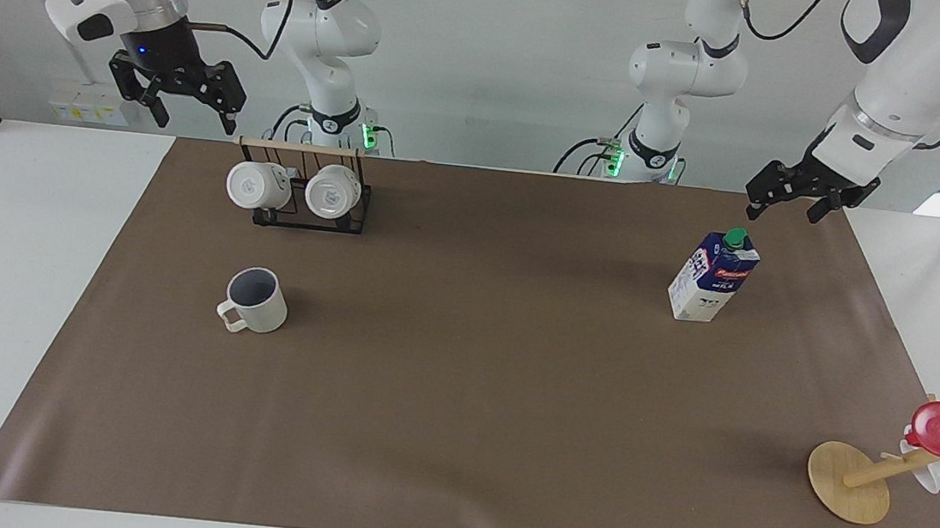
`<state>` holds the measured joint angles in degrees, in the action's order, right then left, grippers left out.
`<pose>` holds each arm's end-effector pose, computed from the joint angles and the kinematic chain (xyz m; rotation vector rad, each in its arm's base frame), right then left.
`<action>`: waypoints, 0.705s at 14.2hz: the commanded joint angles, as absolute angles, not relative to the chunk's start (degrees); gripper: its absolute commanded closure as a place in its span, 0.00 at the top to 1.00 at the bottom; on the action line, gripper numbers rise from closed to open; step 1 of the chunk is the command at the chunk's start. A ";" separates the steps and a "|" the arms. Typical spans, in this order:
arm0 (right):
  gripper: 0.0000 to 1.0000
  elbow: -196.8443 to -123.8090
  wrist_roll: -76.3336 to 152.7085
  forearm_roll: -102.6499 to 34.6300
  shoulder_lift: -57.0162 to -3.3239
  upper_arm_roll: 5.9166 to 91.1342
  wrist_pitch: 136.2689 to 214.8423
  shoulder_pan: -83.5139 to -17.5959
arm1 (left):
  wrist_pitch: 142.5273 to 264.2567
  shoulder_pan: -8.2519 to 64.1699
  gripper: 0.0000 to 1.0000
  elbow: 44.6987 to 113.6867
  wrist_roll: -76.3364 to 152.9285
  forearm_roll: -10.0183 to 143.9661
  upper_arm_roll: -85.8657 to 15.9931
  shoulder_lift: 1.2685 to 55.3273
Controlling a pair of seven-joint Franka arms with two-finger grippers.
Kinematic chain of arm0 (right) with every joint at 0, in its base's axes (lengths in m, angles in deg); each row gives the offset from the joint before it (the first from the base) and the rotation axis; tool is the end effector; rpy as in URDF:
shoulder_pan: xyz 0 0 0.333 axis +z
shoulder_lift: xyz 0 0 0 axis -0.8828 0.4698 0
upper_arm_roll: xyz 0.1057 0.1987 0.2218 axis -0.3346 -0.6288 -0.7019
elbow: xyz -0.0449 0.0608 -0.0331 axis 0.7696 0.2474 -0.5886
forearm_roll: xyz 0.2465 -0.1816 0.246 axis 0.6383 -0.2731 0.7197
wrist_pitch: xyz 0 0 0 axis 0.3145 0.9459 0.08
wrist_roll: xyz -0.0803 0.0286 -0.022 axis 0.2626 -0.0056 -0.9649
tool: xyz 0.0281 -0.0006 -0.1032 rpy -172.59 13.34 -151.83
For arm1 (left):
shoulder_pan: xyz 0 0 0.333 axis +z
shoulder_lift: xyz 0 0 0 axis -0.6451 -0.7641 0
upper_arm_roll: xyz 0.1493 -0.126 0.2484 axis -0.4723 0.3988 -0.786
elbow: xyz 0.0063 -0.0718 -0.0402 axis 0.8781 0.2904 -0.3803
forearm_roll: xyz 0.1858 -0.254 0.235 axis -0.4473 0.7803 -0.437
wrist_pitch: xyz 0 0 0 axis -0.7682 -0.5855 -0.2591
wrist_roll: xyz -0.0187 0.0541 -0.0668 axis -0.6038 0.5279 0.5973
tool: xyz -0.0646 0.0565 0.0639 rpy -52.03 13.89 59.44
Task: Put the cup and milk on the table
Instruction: 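Reach the right gripper down and grasp the black-inside white cup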
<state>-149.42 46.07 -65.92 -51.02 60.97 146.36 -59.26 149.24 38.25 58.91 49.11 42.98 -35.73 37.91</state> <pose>0.5198 -0.0281 0.6526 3.1262 -0.0643 0.0280 0.5435 -0.0419 0.6223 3.1238 0.0109 -0.1397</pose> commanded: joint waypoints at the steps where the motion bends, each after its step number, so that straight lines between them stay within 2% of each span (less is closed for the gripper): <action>1: 1.00 -154.29 49.34 -65.65 -50.62 60.65 153.64 -57.86 | 148.07 38.07 1.00 58.06 48.64 42.36 -35.94 37.74; 5: 1.00 -155.89 53.38 -65.65 -44.04 60.65 163.14 -54.78 | 147.98 37.63 1.00 57.97 48.99 42.36 -35.77 38.97; 10: 1.00 -158.68 55.15 -65.65 -37.87 60.65 169.91 -54.60 | 148.07 37.45 1.00 58.06 49.34 42.36 -35.77 39.06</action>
<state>-156.43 53.98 -65.88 -38.45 60.81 166.85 -54.15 149.24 38.19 58.76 49.16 42.98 -35.25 38.83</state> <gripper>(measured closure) 0.000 0.000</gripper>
